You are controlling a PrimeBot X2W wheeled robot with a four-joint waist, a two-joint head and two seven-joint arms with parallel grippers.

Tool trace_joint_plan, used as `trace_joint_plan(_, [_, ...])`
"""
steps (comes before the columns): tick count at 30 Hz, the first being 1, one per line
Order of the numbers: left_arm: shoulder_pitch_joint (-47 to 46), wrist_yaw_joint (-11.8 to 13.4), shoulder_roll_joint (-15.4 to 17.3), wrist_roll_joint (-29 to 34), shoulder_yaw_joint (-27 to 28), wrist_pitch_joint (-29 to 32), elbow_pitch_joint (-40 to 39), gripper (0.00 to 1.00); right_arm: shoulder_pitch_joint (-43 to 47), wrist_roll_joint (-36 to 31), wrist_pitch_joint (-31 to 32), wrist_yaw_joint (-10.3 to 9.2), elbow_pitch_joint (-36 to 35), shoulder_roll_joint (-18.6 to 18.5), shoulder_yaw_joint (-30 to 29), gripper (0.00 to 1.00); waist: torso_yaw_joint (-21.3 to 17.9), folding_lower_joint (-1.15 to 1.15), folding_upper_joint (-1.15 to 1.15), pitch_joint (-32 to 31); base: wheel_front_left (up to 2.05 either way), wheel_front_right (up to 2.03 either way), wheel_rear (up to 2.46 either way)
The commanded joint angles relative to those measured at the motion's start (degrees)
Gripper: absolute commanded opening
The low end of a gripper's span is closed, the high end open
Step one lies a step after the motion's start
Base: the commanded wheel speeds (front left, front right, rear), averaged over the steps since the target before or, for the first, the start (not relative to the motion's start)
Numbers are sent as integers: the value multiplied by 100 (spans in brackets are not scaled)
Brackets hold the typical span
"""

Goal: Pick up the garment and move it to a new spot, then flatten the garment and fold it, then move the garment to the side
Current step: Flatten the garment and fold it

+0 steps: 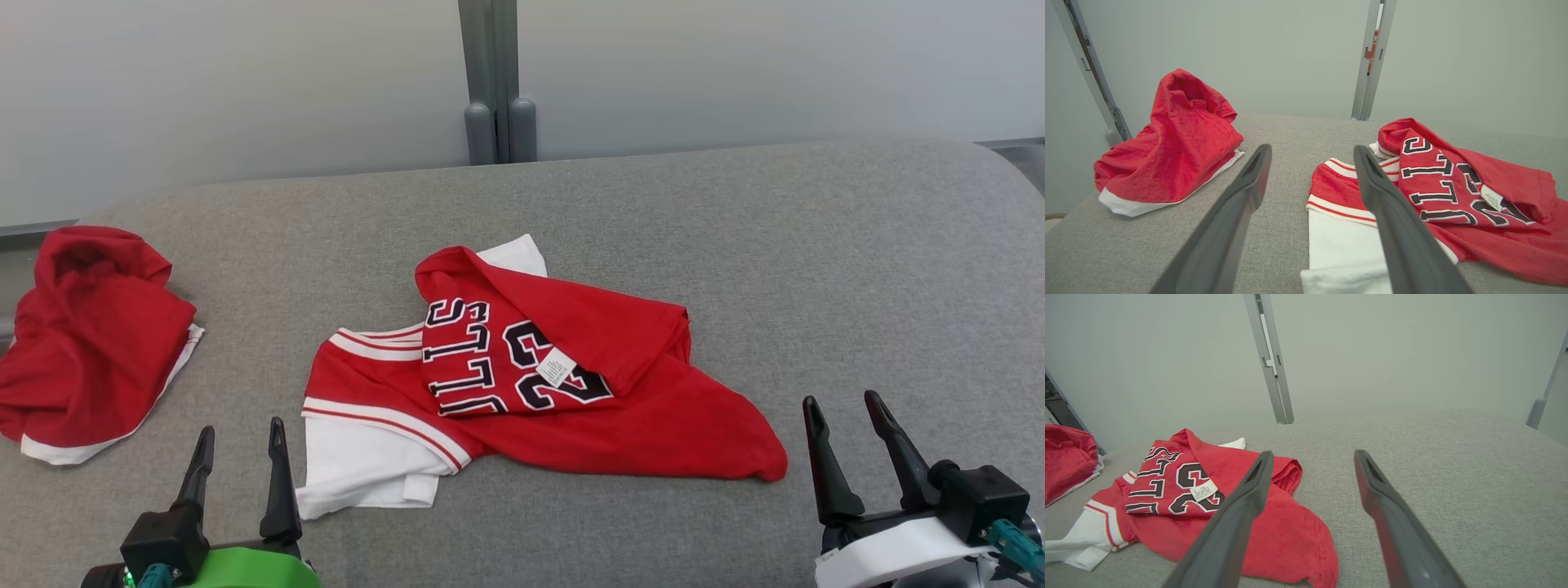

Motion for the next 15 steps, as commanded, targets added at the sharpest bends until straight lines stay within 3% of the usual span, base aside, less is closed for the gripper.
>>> trace_joint_plan(1, [68,-3,13,25,4,0,2,100,34,-47,-16,-8,18,-7,9,100,2,0,0,-2,0,0,0])
trace_joint_plan(15, [68,-62,13,20,8,0,138,100,-100,-95,-16,-8,163,-52,102,100,8,0,0,26,0,0,0])
